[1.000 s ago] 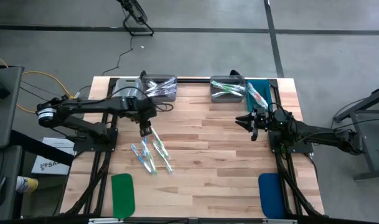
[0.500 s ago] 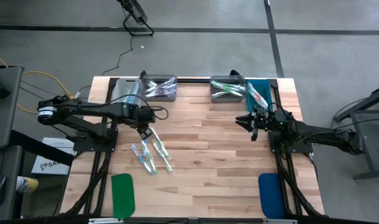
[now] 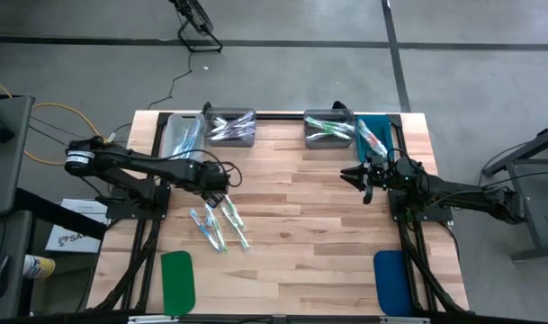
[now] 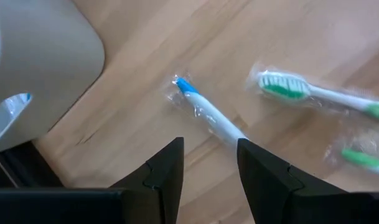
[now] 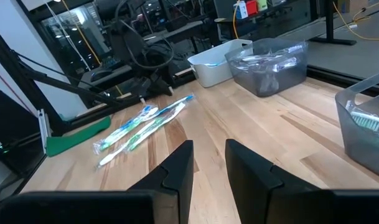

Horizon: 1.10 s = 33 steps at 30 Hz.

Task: Pick & Place Toothbrushes
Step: Put the blue toothbrush into the white bin

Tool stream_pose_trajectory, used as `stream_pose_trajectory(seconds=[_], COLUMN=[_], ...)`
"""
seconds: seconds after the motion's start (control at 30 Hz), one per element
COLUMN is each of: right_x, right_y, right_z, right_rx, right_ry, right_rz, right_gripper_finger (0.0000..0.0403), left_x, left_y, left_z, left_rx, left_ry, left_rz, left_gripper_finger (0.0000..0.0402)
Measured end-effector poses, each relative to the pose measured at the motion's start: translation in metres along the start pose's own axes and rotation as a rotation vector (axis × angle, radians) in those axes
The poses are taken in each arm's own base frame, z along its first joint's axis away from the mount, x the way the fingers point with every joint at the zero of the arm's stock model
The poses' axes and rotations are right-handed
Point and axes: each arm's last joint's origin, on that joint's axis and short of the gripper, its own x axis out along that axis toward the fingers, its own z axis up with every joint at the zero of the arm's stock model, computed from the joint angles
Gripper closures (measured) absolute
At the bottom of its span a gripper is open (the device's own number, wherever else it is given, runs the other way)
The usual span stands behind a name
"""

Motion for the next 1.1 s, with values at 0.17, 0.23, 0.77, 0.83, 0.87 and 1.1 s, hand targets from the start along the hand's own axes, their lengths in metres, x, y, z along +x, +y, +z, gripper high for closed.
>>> stream_pose_trajectory(seconds=[0.17, 0.23, 0.77, 0.83, 0.87, 1.1], right_x=[0.0, 0.0, 0.0, 0.0, 0.0, 0.0], right_y=[0.0, 0.0, 0.0, 0.0, 0.0, 0.0], right_z=[0.0, 0.0, 0.0, 0.0, 0.0, 0.0], right_rx=[0.0, 0.0, 0.0, 0.0, 0.0, 0.0], right_ry=[0.002, 0.002, 0.003, 0.002, 0.003, 0.002], right_rz=[-0.001, -0.001, -0.001, -0.001, -0.001, -0.001], right_gripper_finger=[0.0316, 0.0316, 0.0316, 0.0316, 0.0316, 0.0316], left_x=[0.009, 0.013, 0.031, 0.032, 0.033, 0.035], left_y=[-0.008, -0.011, -0.02, -0.021, -0.021, -0.022], left_z=[0.003, 0.004, 0.003, 0.003, 0.003, 0.003], left_rx=[-0.021, -0.021, -0.016, -0.009, -0.007, -0.002], left_ry=[0.003, 0.007, 0.07, 0.072, 0.075, 0.083], left_rz=[0.004, 0.006, 0.045, 0.043, 0.044, 0.045], left_gripper_finger=[0.0258, 0.0258, 0.0258, 0.0258, 0.0258, 0.0259])
